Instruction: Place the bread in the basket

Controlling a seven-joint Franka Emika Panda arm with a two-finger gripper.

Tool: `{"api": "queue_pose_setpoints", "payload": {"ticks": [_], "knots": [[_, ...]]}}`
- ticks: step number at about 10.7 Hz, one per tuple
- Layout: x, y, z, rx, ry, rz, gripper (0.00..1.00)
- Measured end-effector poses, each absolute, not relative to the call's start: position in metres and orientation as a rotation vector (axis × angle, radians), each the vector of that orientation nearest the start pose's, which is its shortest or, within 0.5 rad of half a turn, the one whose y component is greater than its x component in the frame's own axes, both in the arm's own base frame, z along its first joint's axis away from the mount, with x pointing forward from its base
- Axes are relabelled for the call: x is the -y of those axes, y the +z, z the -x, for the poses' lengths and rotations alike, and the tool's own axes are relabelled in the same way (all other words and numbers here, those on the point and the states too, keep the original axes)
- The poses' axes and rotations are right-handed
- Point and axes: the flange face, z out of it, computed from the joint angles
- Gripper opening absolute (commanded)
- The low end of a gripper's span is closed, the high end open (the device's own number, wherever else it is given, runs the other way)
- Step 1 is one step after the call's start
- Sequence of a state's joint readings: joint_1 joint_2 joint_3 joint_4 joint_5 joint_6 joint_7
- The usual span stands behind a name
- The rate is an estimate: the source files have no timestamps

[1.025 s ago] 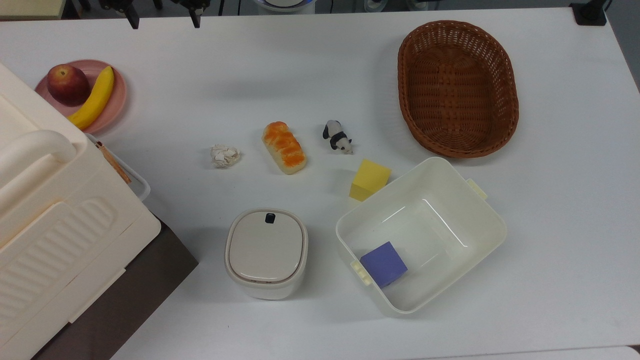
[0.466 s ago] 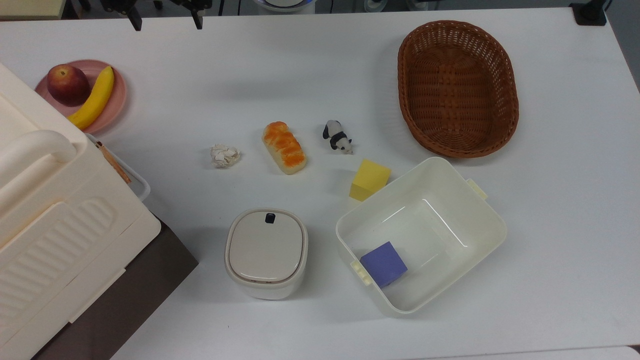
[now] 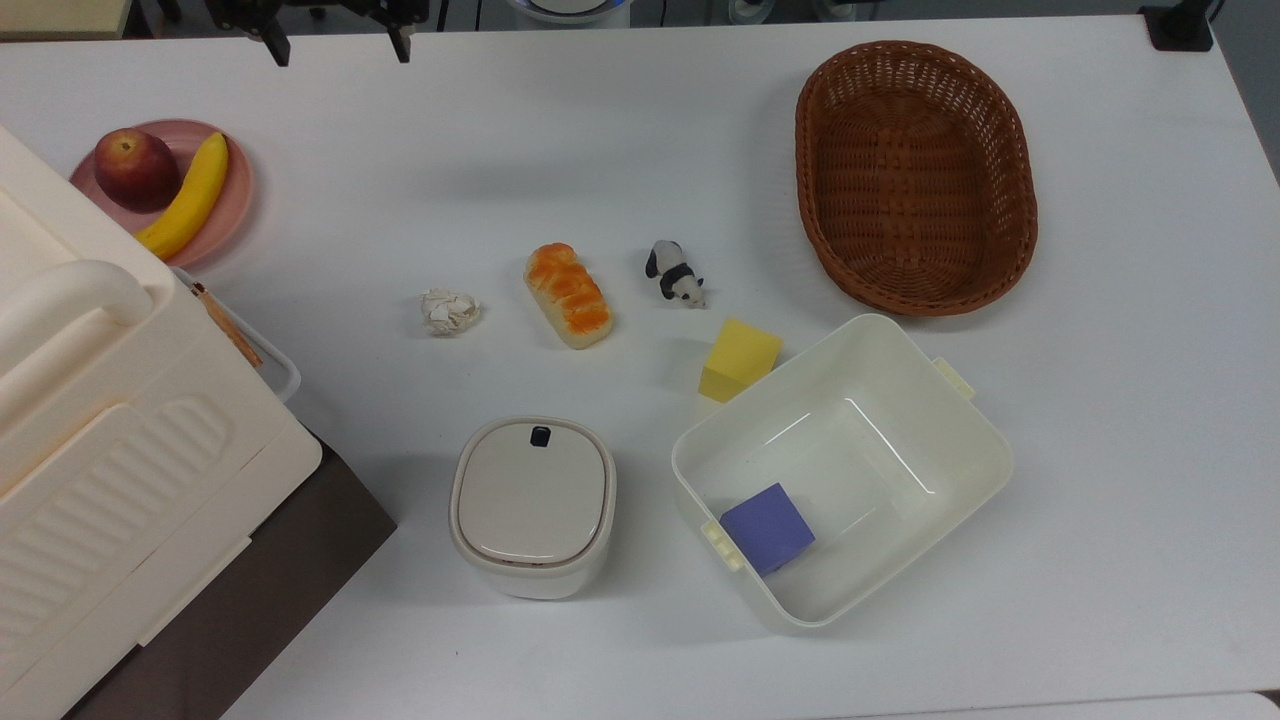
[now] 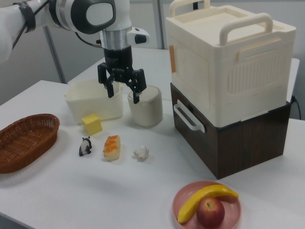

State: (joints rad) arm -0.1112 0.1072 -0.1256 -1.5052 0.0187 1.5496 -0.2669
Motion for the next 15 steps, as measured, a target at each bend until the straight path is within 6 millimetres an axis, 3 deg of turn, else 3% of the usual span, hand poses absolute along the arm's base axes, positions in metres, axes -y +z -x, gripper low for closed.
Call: {"api": "queue_pose_setpoints", "payload": {"ticks": [5,10,15], "knots": [[0.11,0.574,-0.573,0.107,0.148,3.109,1.0],[0.075,0.511,-0.608,0.211,0.176,3.113,0.98],[0.073,0.509,-0.617,0.22,0.105,3.127,0.98]]}}
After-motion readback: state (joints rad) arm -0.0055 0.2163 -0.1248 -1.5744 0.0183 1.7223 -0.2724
